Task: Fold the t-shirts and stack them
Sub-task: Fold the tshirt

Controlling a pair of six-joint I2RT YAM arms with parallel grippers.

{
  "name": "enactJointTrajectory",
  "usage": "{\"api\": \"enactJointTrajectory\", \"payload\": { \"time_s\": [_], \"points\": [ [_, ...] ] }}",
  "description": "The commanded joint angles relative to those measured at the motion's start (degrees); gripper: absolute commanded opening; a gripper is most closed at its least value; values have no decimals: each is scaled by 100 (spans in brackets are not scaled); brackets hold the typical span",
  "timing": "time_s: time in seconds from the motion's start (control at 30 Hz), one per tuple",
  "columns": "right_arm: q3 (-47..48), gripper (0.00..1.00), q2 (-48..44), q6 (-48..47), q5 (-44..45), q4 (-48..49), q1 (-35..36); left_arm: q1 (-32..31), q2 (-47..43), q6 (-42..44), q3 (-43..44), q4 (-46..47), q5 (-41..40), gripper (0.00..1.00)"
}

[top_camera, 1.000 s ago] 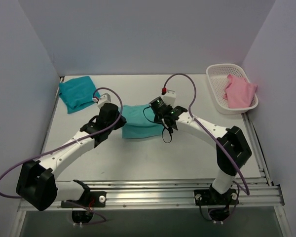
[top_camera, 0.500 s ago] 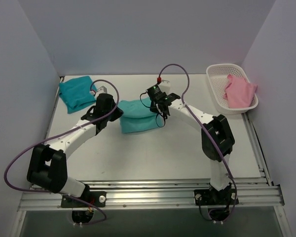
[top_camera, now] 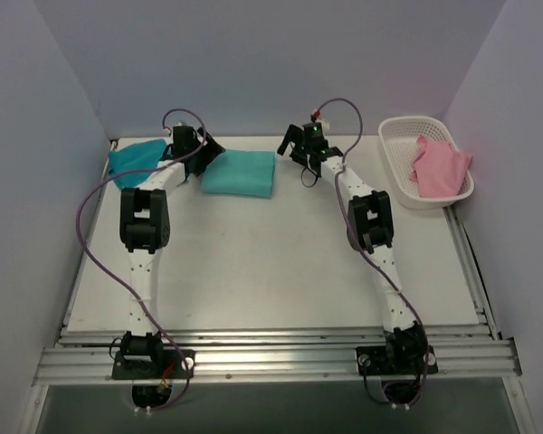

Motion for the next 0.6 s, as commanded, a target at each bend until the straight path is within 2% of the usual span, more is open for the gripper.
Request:
{"api": "enactJointTrajectory", "payload": {
  "time_s": [0.0,0.03,0.1,0.33,0.4,0.47,0.57],
  "points": [
    [-1578,100,-1432,-48,-329,1092,-65,-38,-794,199,65,-147,213,94],
    [-1989,100,-2018,-74,-294,1325,-100,-21,-981,217,-198,82,108,94],
    [-2753,100,-2470,-101,-302,1782,-136,41,-1332,252,-692,452,168,94],
    [-3353,100,-3525,-399,31,1521,49,85,-1764,568,-500,-11,265,94],
    [-3547,100,-3719,-408,189,1372,92,85,-2018,692,-543,-380,29,94],
    [-4028,100,-4061,-391,391,1345,84,94,-2212,841,-683,-565,-295,94],
    [-4923,100,-4589,-365,672,1476,84,190,-2713,781,-1350,-750,-455,94]
  ]
}}
